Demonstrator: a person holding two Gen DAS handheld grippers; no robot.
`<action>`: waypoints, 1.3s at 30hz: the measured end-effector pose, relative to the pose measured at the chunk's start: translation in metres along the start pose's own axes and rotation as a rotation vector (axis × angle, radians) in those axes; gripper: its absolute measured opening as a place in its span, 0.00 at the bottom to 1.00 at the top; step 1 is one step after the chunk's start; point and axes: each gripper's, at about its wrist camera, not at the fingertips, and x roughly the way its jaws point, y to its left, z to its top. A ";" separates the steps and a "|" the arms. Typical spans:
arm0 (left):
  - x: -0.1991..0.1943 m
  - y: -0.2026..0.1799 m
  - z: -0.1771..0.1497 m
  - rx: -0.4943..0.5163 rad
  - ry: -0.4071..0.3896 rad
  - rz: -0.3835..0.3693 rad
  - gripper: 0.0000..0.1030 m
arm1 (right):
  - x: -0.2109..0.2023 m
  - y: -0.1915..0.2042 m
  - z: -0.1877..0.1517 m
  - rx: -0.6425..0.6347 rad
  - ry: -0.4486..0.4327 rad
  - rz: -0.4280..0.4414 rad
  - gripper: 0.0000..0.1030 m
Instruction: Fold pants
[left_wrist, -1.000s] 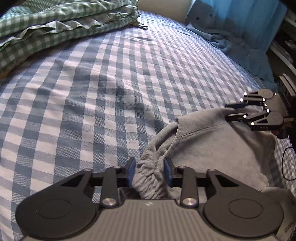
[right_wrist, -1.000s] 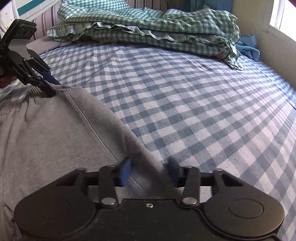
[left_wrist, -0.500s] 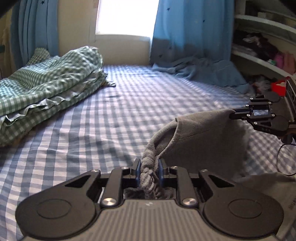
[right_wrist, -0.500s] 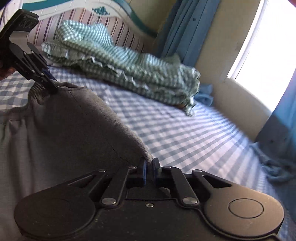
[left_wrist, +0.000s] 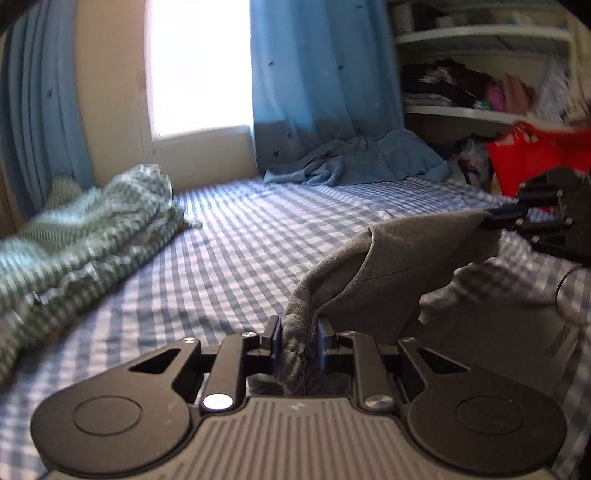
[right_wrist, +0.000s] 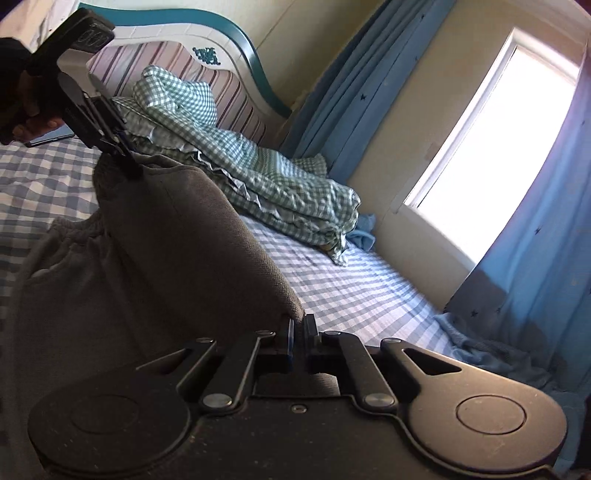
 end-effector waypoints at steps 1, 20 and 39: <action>-0.006 -0.006 -0.004 0.046 -0.013 0.011 0.21 | -0.013 0.010 -0.001 -0.016 -0.009 -0.015 0.02; -0.030 -0.075 -0.109 0.436 0.015 0.040 0.36 | -0.059 0.155 -0.059 -0.193 0.103 0.000 0.02; -0.038 -0.108 -0.168 0.771 0.013 0.109 0.40 | -0.067 0.178 -0.071 -0.225 0.192 0.120 0.03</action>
